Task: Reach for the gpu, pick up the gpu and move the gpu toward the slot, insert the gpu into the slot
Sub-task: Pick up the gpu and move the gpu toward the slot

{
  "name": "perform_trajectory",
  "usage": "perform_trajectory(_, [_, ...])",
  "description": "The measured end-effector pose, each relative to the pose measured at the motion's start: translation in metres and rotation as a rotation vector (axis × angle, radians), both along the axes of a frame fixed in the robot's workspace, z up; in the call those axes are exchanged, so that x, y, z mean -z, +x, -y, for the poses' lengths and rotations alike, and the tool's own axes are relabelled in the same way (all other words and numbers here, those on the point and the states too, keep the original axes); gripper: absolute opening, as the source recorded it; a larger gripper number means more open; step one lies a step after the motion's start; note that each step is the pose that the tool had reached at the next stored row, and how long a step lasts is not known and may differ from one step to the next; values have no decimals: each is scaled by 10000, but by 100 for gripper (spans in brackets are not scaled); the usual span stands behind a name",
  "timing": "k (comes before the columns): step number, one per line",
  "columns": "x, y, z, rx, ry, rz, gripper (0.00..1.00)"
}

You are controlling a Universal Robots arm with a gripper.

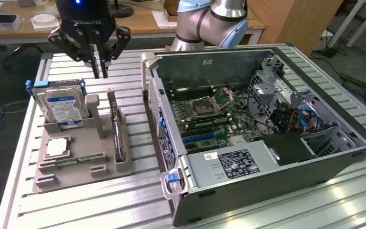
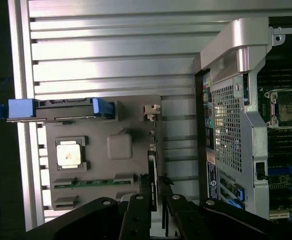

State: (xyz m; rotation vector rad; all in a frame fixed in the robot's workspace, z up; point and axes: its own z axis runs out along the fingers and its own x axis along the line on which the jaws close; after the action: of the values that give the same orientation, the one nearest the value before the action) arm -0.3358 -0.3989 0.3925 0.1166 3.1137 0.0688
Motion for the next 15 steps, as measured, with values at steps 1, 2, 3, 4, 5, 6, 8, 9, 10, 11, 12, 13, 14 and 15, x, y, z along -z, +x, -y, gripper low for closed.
perform_trajectory(1, [0,0,0,0,0,0,23])
perform_trajectory(2, [0,0,0,0,0,0,23])
perform_trajectory(3, [0,0,0,-1,1,1,29])
perform_trajectory(4, [0,0,0,-9,0,1,35])
perform_trajectory(5, [2,0,2,-67,1,2,35])
perform_trajectory(6, [5,-1,2,-181,0,-1,42])
perform_trajectory(8, [13,0,2,-509,-4,-29,42])
perform_trajectory(9, [18,0,2,-685,-6,-46,42])
perform_trajectory(10, [22,0,2,-846,-8,-53,42])
perform_trajectory(11, [28,0,2,-995,-11,-58,42])
perform_trajectory(12, [39,0,2,-1137,-11,-60,42])
perform_trajectory(13, [52,0,4,-1244,-11,-63,42])
perform_trajectory(14, [66,1,9,-1318,-11,-71,42])
perform_trajectory(15, [83,1,18,-1355,-12,-76,42])
